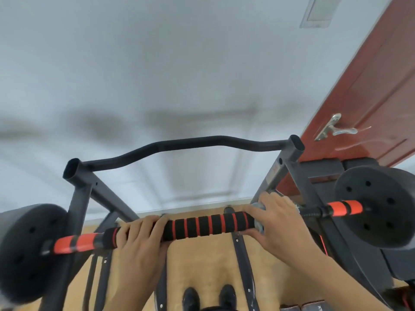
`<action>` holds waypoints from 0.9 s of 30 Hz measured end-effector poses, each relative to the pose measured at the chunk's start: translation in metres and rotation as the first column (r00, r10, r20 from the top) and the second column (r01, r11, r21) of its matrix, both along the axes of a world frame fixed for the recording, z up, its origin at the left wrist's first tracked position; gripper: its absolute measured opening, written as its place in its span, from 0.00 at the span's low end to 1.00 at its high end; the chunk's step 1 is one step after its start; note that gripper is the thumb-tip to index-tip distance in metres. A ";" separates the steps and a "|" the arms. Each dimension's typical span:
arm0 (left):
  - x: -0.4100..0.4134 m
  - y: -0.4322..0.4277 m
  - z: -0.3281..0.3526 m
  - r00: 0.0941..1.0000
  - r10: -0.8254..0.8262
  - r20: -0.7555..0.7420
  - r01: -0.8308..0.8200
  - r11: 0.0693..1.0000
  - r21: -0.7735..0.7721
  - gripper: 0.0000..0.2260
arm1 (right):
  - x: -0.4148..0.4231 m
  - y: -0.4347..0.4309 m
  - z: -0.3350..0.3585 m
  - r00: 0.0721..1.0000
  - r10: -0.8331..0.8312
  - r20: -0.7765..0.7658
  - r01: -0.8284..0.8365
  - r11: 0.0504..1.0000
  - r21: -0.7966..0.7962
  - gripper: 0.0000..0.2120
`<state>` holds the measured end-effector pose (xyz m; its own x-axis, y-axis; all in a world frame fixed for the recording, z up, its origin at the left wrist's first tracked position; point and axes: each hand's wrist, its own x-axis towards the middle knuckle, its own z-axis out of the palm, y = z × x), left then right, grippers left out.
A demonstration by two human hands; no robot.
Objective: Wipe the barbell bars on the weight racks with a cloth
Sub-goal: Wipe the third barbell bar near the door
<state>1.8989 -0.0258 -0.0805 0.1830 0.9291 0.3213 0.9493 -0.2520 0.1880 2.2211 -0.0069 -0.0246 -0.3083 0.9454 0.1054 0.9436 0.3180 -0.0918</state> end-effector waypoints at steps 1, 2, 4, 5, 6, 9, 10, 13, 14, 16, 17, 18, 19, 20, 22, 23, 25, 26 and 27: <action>0.000 0.008 0.001 1.000 0.002 0.006 -0.002 1.000 0.011 0.19 | -0.002 0.007 -0.001 1.000 -0.002 0.015 0.002 1.000 0.006 0.23; 0.001 0.017 0.002 1.000 0.006 0.010 -0.006 1.000 0.018 0.18 | -0.004 0.015 -0.002 0.999 -0.003 0.033 0.002 1.000 0.019 0.22; 0.002 0.035 0.004 1.000 0.016 0.014 -0.017 0.999 0.039 0.14 | -0.006 0.035 -0.003 0.999 -0.017 0.042 0.015 0.999 0.039 0.21; 0.001 0.044 0.004 1.000 0.022 0.018 -0.023 0.999 0.044 0.12 | -0.008 0.045 -0.001 0.999 -0.024 0.037 0.022 0.999 0.044 0.21; 0.001 0.053 0.005 0.999 0.033 0.021 -0.034 0.998 0.046 0.14 | -0.008 0.054 0.000 0.999 -0.027 0.036 0.026 0.999 0.045 0.21; -0.001 0.077 0.005 0.999 0.033 0.004 -0.033 0.997 0.065 0.18 | -0.010 0.081 0.001 0.998 -0.036 0.052 0.035 0.999 0.018 0.23; -0.002 0.084 0.004 1.000 0.029 -0.005 -0.029 0.997 0.073 0.18 | -0.010 0.089 0.001 0.998 -0.036 0.053 0.035 0.999 0.017 0.24; -0.003 0.102 0.005 0.999 0.031 -0.020 -0.029 0.995 0.091 0.17 | -0.011 0.107 0.002 0.998 -0.049 0.047 0.048 0.999 0.022 0.24; -0.002 0.106 0.006 0.999 0.036 -0.020 -0.035 0.996 0.086 0.17 | -0.012 0.111 0.002 0.998 -0.054 0.040 0.053 0.998 0.022 0.25; -0.002 0.112 0.008 0.999 0.037 -0.023 -0.035 0.997 0.073 0.16 | -0.013 0.115 0.002 0.998 -0.062 0.027 0.061 0.998 0.022 0.25; -0.002 0.115 0.009 0.999 0.035 -0.024 -0.034 0.997 0.065 0.16 | -0.013 0.116 0.003 0.998 -0.067 0.019 0.067 0.998 0.015 0.25; -0.002 0.116 0.012 0.999 0.035 -0.022 -0.034 0.998 0.053 0.16 | -0.013 0.117 0.004 0.997 -0.074 0.012 0.074 0.997 0.000 0.25; -0.002 0.117 0.014 0.999 0.034 -0.017 -0.033 0.999 0.034 0.17 | -0.013 0.118 0.005 0.997 -0.080 -0.002 0.080 0.996 -0.025 0.25; -0.003 0.117 0.015 1.000 0.029 -0.008 -0.029 1.000 0.009 0.18 | -0.013 0.117 0.009 0.996 -0.085 -0.032 0.083 0.995 -0.063 0.26; -0.004 0.114 0.020 0.999 0.011 0.035 -0.009 0.998 -0.067 0.23 | -0.015 0.112 0.023 0.967 -0.113 -0.229 0.071 0.980 -0.184 0.27; -0.003 0.112 0.024 0.997 -0.011 0.075 0.018 0.995 -0.102 0.26 | -0.018 0.108 0.032 0.914 -0.137 -0.382 0.044 0.969 -0.244 0.27; 0.005 0.104 0.040 0.973 -0.079 0.216 0.105 0.988 -0.111 0.26 | -0.030 0.099 0.050 0.775 -0.179 -0.606 -0.021 0.951 -0.308 0.25; 0.012 0.100 0.051 0.944 -0.115 0.310 0.154 0.982 -0.105 0.23 | -0.037 0.095 0.058 0.705 -0.205 -0.679 -0.049 0.941 -0.335 0.23; 0.020 0.095 0.062 0.900 -0.137 0.414 0.200 0.973 -0.113 0.20 | -0.045 0.090 0.064 0.622 -0.235 -0.747 -0.080 0.930 -0.359 0.20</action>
